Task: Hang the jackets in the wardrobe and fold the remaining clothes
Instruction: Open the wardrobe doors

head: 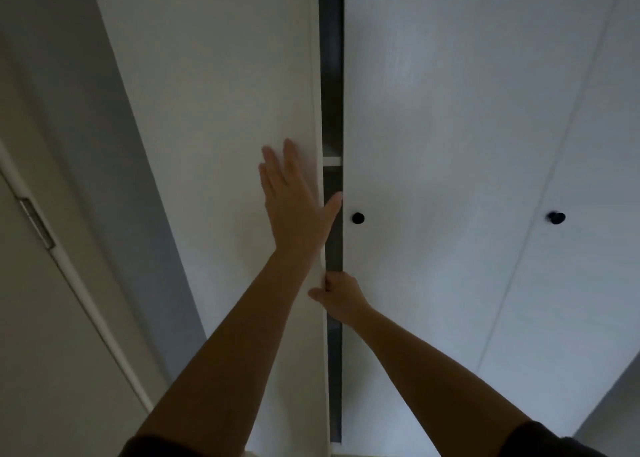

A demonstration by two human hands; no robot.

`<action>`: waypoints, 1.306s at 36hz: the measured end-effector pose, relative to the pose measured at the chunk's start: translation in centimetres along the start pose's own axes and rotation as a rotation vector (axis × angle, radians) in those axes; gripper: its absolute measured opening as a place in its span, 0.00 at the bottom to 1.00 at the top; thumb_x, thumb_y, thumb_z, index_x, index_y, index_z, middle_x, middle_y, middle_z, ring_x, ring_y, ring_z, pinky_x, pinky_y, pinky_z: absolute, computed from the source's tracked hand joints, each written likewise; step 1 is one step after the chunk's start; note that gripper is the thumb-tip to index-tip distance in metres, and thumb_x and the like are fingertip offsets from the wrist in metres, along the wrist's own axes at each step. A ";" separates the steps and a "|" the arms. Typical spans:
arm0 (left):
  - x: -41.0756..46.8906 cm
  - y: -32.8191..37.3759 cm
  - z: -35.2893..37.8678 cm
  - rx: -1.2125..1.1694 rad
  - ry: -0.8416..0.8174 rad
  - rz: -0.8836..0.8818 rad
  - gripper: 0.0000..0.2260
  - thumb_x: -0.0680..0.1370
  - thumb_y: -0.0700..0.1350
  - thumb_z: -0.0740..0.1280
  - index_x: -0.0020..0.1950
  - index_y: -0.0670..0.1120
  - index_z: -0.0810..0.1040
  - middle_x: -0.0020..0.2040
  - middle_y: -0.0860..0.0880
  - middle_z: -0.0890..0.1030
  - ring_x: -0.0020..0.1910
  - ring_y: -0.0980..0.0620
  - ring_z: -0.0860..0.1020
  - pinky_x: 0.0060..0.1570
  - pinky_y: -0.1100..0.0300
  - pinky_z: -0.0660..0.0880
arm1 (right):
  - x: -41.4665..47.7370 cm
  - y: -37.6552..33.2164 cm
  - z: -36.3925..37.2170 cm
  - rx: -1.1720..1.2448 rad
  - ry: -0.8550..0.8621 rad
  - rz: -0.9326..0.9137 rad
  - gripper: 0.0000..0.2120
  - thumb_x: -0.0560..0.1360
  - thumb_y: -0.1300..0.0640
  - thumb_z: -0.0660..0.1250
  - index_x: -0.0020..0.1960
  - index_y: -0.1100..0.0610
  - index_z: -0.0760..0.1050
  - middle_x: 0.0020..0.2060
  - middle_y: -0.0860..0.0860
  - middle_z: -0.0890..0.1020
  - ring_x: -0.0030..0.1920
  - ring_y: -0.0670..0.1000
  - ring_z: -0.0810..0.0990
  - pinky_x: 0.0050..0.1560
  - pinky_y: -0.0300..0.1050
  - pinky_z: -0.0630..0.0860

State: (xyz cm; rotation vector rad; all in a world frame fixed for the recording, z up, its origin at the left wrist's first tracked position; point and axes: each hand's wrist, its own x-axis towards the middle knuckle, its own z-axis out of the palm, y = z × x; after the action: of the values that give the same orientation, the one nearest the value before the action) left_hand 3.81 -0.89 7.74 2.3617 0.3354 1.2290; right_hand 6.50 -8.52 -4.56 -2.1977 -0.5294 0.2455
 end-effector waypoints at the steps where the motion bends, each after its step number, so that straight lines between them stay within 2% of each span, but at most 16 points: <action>1: 0.1 0.3 0.3 0.049 0.000 -0.043 0.49 0.72 0.60 0.70 0.78 0.46 0.40 0.78 0.39 0.43 0.76 0.38 0.47 0.71 0.46 0.55 | -0.2 0.0 0.3 0.003 0.004 0.004 0.06 0.76 0.56 0.66 0.48 0.58 0.76 0.42 0.52 0.81 0.40 0.48 0.79 0.40 0.36 0.73; 5: -0.1 0.2 0.6 0.083 0.011 -0.214 0.47 0.74 0.53 0.69 0.77 0.45 0.36 0.78 0.39 0.41 0.76 0.36 0.46 0.70 0.39 0.62 | -1.1 -0.1 1.3 0.014 0.010 0.007 0.08 0.76 0.55 0.66 0.47 0.60 0.76 0.41 0.53 0.81 0.41 0.51 0.81 0.39 0.37 0.75; 10: -0.8 -0.3 -0.3 0.011 0.016 -0.257 0.44 0.76 0.49 0.67 0.77 0.46 0.37 0.78 0.42 0.40 0.77 0.38 0.45 0.70 0.39 0.58 | -1.6 0.1 2.1 0.011 -0.064 0.014 0.09 0.76 0.56 0.65 0.38 0.54 0.70 0.34 0.47 0.76 0.33 0.44 0.76 0.33 0.32 0.71; 12: -1.0 -0.5 -0.8 -0.020 0.020 -0.254 0.43 0.76 0.48 0.67 0.78 0.46 0.37 0.78 0.43 0.41 0.77 0.39 0.45 0.71 0.39 0.57 | -1.4 -0.4 2.0 0.006 -0.154 0.057 0.05 0.75 0.57 0.65 0.43 0.58 0.73 0.38 0.49 0.76 0.36 0.46 0.77 0.37 0.35 0.73; 15: -1.3 -0.5 -1.6 -0.056 0.005 -0.256 0.43 0.76 0.46 0.67 0.78 0.47 0.37 0.78 0.43 0.40 0.77 0.39 0.44 0.71 0.39 0.55 | -1.0 -2.0 1.6 0.014 -0.245 0.105 0.18 0.74 0.57 0.68 0.61 0.62 0.71 0.53 0.55 0.78 0.53 0.55 0.79 0.54 0.46 0.78; 18: -1.6 -0.6 -2.3 -0.100 -0.012 -0.255 0.43 0.76 0.45 0.67 0.77 0.47 0.37 0.78 0.44 0.40 0.77 0.40 0.44 0.72 0.38 0.55 | -1.4 -2.8 1.8 0.028 -0.272 0.098 0.22 0.74 0.57 0.68 0.65 0.63 0.69 0.60 0.57 0.77 0.59 0.58 0.77 0.59 0.50 0.76; 23: -2.3 -1.7 -3.9 -0.209 -0.027 -0.237 0.44 0.75 0.41 0.67 0.77 0.49 0.37 0.78 0.46 0.39 0.77 0.41 0.43 0.72 0.37 0.54 | -2.6 -2.6 3.7 0.030 -0.267 0.072 0.17 0.76 0.55 0.65 0.61 0.61 0.71 0.55 0.54 0.78 0.50 0.54 0.78 0.51 0.45 0.77; 27: -3.1 -3.1 -5.8 -0.283 -0.023 -0.223 0.44 0.74 0.39 0.69 0.77 0.50 0.39 0.78 0.48 0.42 0.77 0.43 0.46 0.71 0.38 0.58 | -4.2 -3.8 5.5 0.006 -0.286 0.043 0.19 0.75 0.53 0.64 0.63 0.60 0.70 0.55 0.55 0.79 0.54 0.56 0.79 0.55 0.49 0.78; 31: -4.2 -4.7 -8.3 -0.383 -0.041 -0.170 0.44 0.74 0.35 0.67 0.77 0.50 0.40 0.78 0.49 0.44 0.77 0.44 0.50 0.71 0.40 0.61 | -6.0 -5.2 7.3 0.001 -0.279 0.022 0.19 0.74 0.55 0.62 0.63 0.60 0.72 0.51 0.53 0.79 0.49 0.53 0.79 0.49 0.46 0.79; 37: -6.0 -7.6 -12.6 -0.543 -0.134 -0.166 0.44 0.72 0.29 0.63 0.77 0.53 0.40 0.77 0.48 0.52 0.70 0.30 0.61 0.63 0.32 0.66 | -9.1 -8.3 11.1 0.020 -0.216 -0.009 0.13 0.74 0.59 0.61 0.57 0.59 0.74 0.47 0.54 0.81 0.47 0.54 0.82 0.51 0.51 0.81; 39: -6.3 -8.8 -14.4 -0.591 -0.155 -0.166 0.44 0.72 0.28 0.62 0.78 0.54 0.41 0.75 0.42 0.56 0.67 0.30 0.65 0.61 0.38 0.71 | -10.2 -9.6 12.7 0.041 -0.182 -0.018 0.12 0.73 0.59 0.60 0.56 0.58 0.75 0.47 0.54 0.82 0.46 0.54 0.82 0.50 0.51 0.81; 40: -6.4 -9.5 -15.3 -0.611 -0.159 -0.166 0.44 0.72 0.28 0.61 0.78 0.54 0.42 0.74 0.40 0.59 0.64 0.33 0.69 0.57 0.48 0.77 | -10.7 -10.3 13.5 0.045 -0.160 -0.019 0.12 0.73 0.60 0.60 0.55 0.58 0.75 0.46 0.54 0.82 0.46 0.54 0.83 0.49 0.50 0.81; 41: -6.6 -10.2 -16.2 -0.625 -0.161 -0.167 0.43 0.73 0.28 0.61 0.78 0.55 0.42 0.72 0.39 0.61 0.57 0.40 0.75 0.47 0.60 0.79 | -11.1 -11.0 14.3 0.043 -0.140 -0.019 0.11 0.73 0.60 0.60 0.54 0.58 0.75 0.45 0.54 0.82 0.45 0.53 0.83 0.48 0.49 0.82; 42: -6.7 -10.9 -17.1 -0.637 -0.168 -0.172 0.42 0.73 0.28 0.61 0.78 0.56 0.44 0.71 0.39 0.64 0.48 0.49 0.78 0.38 0.68 0.76 | -11.5 -11.7 15.2 0.042 -0.127 -0.018 0.10 0.73 0.59 0.60 0.53 0.58 0.75 0.44 0.53 0.82 0.44 0.53 0.83 0.46 0.48 0.82; 44: -6.8 -12.5 -18.8 -0.672 -0.185 -0.184 0.41 0.73 0.28 0.60 0.78 0.55 0.47 0.67 0.41 0.69 0.38 0.58 0.76 0.33 0.71 0.73 | -12.2 -13.2 16.9 0.047 -0.119 -0.016 0.08 0.73 0.60 0.60 0.51 0.58 0.74 0.40 0.52 0.80 0.39 0.51 0.81 0.42 0.45 0.81; 47: -6.8 -15.4 -21.4 -0.670 -0.214 -0.161 0.37 0.73 0.27 0.59 0.77 0.49 0.51 0.57 0.48 0.73 0.38 0.66 0.77 0.35 0.72 0.74 | -13.0 -15.5 19.7 0.054 -0.097 -0.005 0.10 0.73 0.59 0.59 0.51 0.60 0.74 0.42 0.55 0.81 0.42 0.54 0.81 0.46 0.51 0.81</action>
State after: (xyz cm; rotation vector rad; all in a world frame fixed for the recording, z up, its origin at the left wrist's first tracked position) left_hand -17.73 15.70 5.91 1.8163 0.0270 0.8308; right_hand -16.48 7.94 -4.95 -2.1396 -0.5746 0.3612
